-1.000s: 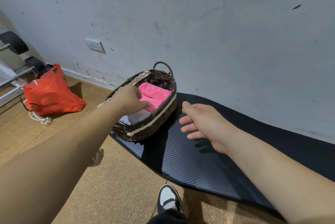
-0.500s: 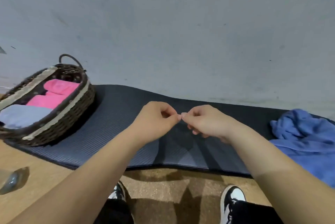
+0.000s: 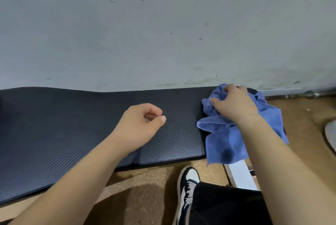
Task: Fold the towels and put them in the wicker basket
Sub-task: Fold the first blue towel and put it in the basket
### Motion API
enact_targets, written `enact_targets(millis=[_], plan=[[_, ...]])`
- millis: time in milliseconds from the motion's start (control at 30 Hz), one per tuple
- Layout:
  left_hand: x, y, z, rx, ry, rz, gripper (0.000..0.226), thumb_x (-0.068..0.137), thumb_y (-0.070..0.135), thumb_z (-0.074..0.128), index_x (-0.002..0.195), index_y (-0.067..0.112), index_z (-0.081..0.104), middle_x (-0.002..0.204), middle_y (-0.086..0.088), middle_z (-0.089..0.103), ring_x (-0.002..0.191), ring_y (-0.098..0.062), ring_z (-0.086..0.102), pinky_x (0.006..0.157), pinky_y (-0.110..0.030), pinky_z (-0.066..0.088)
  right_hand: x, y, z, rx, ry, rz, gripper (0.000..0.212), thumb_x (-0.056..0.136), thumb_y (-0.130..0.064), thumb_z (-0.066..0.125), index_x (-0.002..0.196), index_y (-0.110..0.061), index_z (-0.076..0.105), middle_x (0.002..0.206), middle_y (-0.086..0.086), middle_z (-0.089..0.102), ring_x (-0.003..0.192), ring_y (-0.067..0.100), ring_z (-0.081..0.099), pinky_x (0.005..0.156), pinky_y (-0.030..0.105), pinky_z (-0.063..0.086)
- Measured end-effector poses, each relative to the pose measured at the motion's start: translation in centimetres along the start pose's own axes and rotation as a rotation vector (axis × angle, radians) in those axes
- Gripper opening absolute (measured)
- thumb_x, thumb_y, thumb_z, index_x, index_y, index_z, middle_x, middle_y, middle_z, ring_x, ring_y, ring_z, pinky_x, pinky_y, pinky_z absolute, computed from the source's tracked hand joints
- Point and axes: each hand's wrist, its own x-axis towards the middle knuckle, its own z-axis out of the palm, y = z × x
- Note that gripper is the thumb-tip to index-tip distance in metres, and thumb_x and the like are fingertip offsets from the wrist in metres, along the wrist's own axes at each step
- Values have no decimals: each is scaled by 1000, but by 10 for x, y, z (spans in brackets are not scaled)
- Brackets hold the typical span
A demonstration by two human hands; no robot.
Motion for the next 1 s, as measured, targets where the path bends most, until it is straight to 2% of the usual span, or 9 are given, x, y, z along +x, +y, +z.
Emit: enact_targets(millis=[100,200,367,500,633,733,800,900,1000], plan=[[-1,4,8,26,-19,5,11,93,36,72,104,35,72,99,13,74,93,-5,71,87,-23,55,5,20,1,-154,-144,121,74,73,-56,79,134,-22,54,140,11,36,134,35,39,95,42,41],[-2,4,11,84,-38,14,13,93,38,72,106,35,72,99,15,73,93,-4,70,87,-24,55,0,24,-2,-251,-316,62,91,61,-65,87,136,-26,52,143,10,40,139,38,32,110,48,40],[-10,4,6,152,-47,33,15,93,39,72,107,35,72,98,17,72,88,-1,68,81,-18,53,-1,18,6,-484,-292,-25,11,86,-36,67,93,-28,65,110,4,60,115,31,45,94,41,41],[-18,5,-3,133,-51,47,16,93,39,71,108,36,72,100,18,72,87,4,67,78,-15,51,-6,1,-7,-77,-21,-68,12,96,-27,53,84,-26,51,81,2,57,97,31,55,60,32,38],[-24,7,-9,77,-21,84,33,90,42,75,122,41,66,112,21,69,95,9,66,87,-19,54,-41,-46,-19,351,156,-327,12,99,-32,58,91,-24,53,74,-7,58,69,11,56,58,34,40],[-27,11,-12,-121,20,101,66,83,37,83,141,42,51,128,25,63,106,7,65,90,-25,57,-74,-87,-17,669,54,-501,11,98,-24,66,90,-17,62,72,2,61,64,8,54,59,23,42],[-28,15,-18,-270,81,130,66,82,24,86,138,37,54,124,21,69,107,4,68,83,-22,58,-94,-110,-14,809,-100,-590,8,98,-18,68,93,-11,65,80,11,68,69,15,60,62,29,47],[-29,22,-33,-322,214,122,29,87,6,76,109,24,69,87,17,77,78,6,72,63,-11,51,-107,-132,-2,954,-347,-636,6,98,-14,69,100,-8,68,93,21,73,87,39,69,75,48,56],[-29,10,-51,-322,292,50,24,90,-4,62,84,18,68,57,15,66,49,3,55,47,-11,40,-101,-141,7,960,-430,-613,24,91,-17,79,113,-16,70,107,0,75,101,15,71,93,38,58]])
